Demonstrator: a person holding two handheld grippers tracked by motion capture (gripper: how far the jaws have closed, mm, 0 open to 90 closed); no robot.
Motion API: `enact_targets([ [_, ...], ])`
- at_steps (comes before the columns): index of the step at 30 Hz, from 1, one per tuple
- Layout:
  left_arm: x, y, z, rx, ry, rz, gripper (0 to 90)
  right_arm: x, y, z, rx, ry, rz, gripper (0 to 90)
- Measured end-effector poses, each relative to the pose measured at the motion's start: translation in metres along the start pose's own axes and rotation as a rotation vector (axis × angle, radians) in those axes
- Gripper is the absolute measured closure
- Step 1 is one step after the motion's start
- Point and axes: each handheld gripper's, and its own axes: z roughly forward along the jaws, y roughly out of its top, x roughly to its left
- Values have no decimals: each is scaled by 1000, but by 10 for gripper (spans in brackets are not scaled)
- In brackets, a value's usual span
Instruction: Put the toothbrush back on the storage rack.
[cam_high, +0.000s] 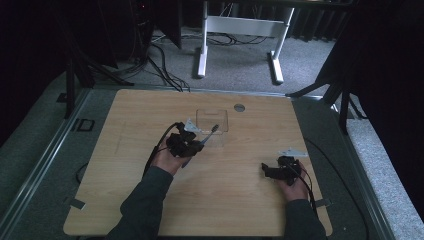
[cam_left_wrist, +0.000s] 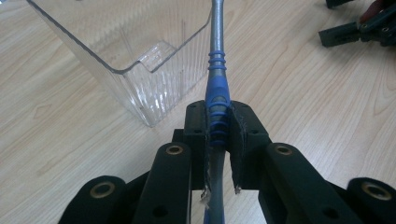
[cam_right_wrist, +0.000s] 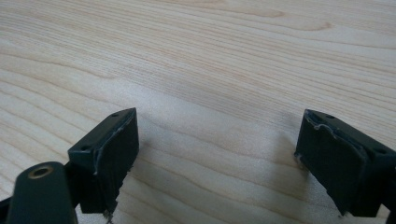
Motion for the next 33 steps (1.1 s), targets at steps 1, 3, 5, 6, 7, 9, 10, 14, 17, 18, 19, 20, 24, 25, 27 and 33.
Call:
enact_targets([
  [1,0,0,0,-7,3,-2,785,0,0,0,0,0,0,127],
  [3,1,0,-1,-17,6,-6,784,0,0,0,0,0,0,127],
  [5,1,0,-1,-19,6,-11,784,0,0,0,0,0,0,127],
  [6,1,-1,-1,-21,7,-12,784,0,0,0,0,0,0,127],
  [7,1,-1,-1,-23,8,-14,784,0,0,0,0,0,0,127],
  [9,1,-1,-1,-26,10,-13,784,0,0,0,0,0,1,127],
  [10,1,-1,-1,-31,12,-14,784,0,0,0,0,0,2,127],
  [14,1,0,-2,-44,8,-17,784,0,0,0,0,0,2,127],
  [17,1,0,-3,-54,11,-15,784,0,0,0,0,0,1,127],
  [18,1,0,-3,-54,11,-15,784,0,0,0,0,0,1,127],
  [19,1,0,-3,-65,13,-15,784,0,0,0,0,0,1,127],
  [20,1,0,-4,-70,12,-15,784,0,0,0,0,0,1,127],
  [24,1,0,-4,-82,15,-11,784,0,0,0,0,0,2,127],
  [25,1,0,-4,-84,15,-11,784,0,0,0,0,0,2,127],
  [27,1,1,-4,-89,17,-12,784,0,0,0,0,0,2,127],
  [33,1,1,-5,-112,23,-18,784,0,0,0,0,0,2,127],
])
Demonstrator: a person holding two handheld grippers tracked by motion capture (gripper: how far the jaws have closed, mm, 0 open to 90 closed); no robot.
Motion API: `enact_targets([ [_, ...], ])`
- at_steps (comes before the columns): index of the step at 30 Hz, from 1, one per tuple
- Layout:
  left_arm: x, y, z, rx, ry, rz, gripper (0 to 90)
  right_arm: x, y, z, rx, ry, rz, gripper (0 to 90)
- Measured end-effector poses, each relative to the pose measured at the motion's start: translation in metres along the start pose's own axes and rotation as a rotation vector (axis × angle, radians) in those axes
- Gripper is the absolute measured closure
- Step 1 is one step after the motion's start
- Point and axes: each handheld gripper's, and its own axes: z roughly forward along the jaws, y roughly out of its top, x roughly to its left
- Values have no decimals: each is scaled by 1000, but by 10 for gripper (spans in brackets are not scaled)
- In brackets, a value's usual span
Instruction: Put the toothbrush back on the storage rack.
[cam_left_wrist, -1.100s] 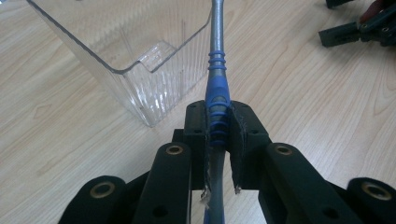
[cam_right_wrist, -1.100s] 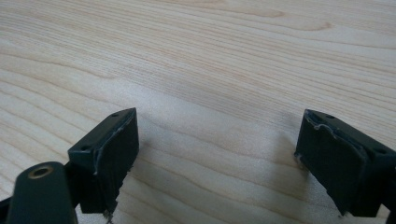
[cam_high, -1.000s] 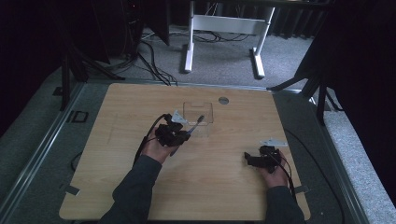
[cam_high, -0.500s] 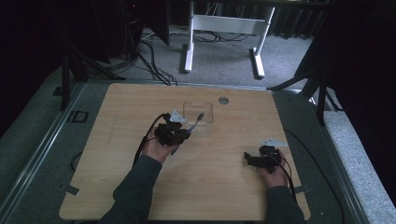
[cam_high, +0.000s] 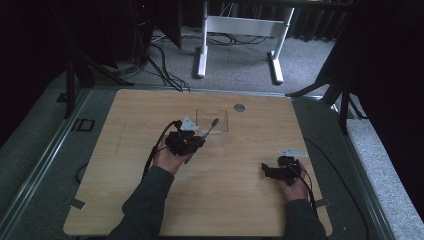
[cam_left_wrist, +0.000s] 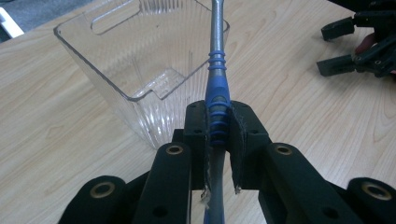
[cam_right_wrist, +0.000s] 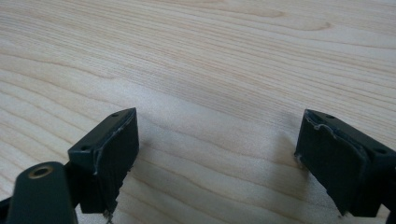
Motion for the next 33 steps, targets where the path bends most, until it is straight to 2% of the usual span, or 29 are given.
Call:
enact_targets([
  [33,1,6,-3,-106,-2,-4,784,0,0,0,0,1,0,127],
])
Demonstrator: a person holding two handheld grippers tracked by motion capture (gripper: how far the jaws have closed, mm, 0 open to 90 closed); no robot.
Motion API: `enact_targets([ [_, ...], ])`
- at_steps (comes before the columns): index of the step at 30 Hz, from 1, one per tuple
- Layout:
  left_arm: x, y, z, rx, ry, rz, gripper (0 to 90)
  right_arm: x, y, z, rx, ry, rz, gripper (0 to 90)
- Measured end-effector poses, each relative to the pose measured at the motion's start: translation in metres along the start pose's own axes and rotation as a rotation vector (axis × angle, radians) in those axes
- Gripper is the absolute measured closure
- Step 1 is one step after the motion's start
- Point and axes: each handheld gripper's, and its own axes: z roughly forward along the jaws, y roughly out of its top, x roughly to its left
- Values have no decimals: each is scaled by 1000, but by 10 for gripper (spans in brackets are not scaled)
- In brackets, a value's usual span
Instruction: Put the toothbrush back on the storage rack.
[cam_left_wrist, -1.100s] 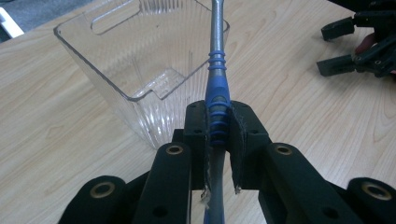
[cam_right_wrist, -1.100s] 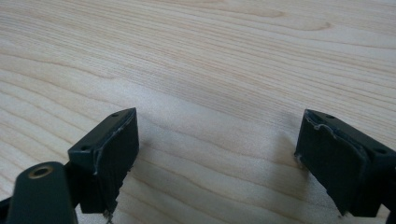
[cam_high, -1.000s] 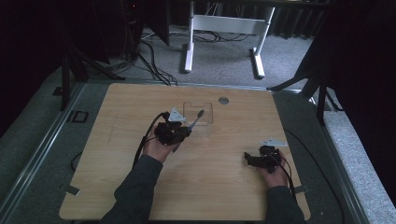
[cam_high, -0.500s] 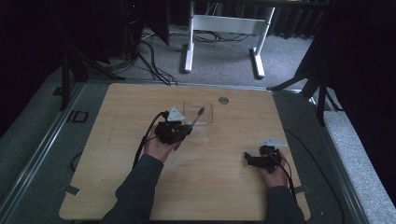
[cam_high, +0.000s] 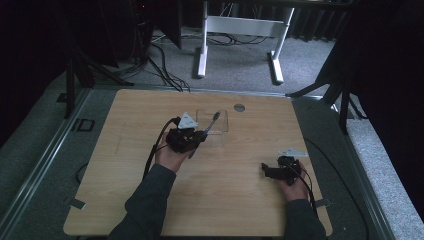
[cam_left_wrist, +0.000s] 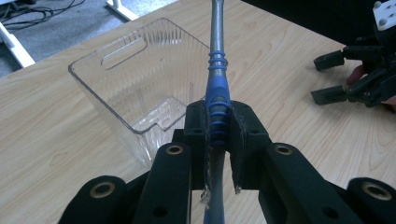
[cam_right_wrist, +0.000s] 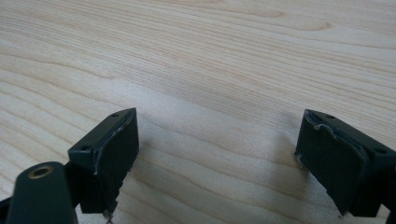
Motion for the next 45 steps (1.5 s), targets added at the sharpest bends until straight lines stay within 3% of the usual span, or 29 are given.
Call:
enact_targets([
  [18,2,1,1,-98,-16,-6,784,0,0,0,0,0,0,127],
  [41,5,6,7,-154,-3,-20,784,0,0,0,-1,0,0,127],
  [45,5,7,8,-182,-1,-35,784,0,0,0,-1,0,0,127],
])
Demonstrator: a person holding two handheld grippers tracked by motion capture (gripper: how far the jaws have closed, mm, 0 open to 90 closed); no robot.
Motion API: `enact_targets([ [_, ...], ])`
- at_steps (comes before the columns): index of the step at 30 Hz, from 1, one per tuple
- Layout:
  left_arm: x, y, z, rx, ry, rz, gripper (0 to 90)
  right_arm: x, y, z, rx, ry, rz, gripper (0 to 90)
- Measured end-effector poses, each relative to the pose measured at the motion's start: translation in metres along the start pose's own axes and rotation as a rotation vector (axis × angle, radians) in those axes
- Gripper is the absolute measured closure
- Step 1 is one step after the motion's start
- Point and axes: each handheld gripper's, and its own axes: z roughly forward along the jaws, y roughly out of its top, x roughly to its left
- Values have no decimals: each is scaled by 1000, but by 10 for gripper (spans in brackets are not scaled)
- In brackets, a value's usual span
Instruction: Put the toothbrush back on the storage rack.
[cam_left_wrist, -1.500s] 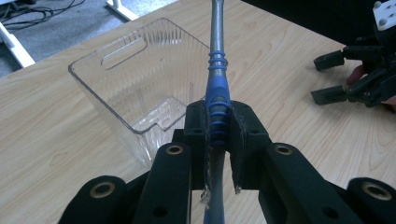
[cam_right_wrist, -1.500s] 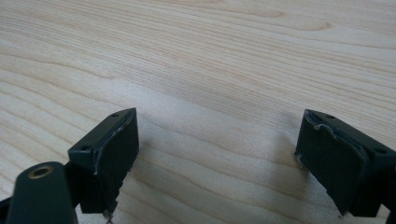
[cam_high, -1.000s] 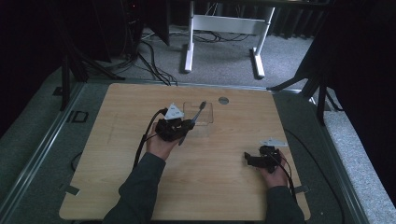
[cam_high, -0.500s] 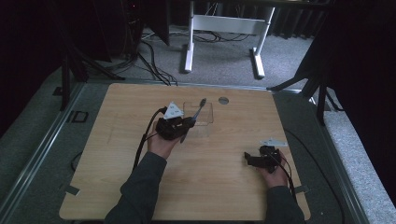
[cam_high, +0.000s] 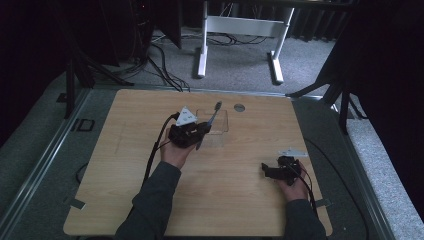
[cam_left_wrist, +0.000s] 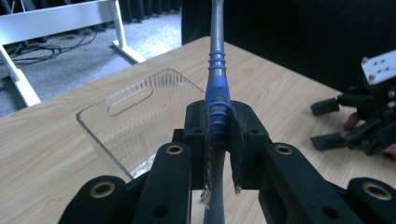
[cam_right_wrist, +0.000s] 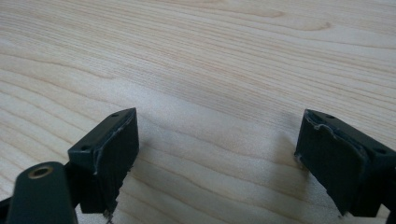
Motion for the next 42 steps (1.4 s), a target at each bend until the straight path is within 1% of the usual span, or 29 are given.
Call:
enact_targets([
  [8,0,1,4,-24,7,-16,784,0,0,0,0,0,-1,127],
  [11,0,1,6,-24,11,-15,784,0,0,0,0,0,-1,127],
  [14,-1,2,8,-17,16,-3,784,0,0,0,0,0,-1,127],
  [16,-1,3,10,-21,14,-6,784,0,0,0,0,0,-2,127],
  [22,-1,5,13,-22,17,2,784,0,0,0,0,0,-1,127],
  [33,-1,8,14,-46,27,8,784,0,0,0,0,1,-1,127],
  [39,-1,9,13,-61,30,8,784,0,0,0,0,1,-1,126],
  [42,0,10,13,-72,34,1,784,0,0,0,0,1,-2,127],
])
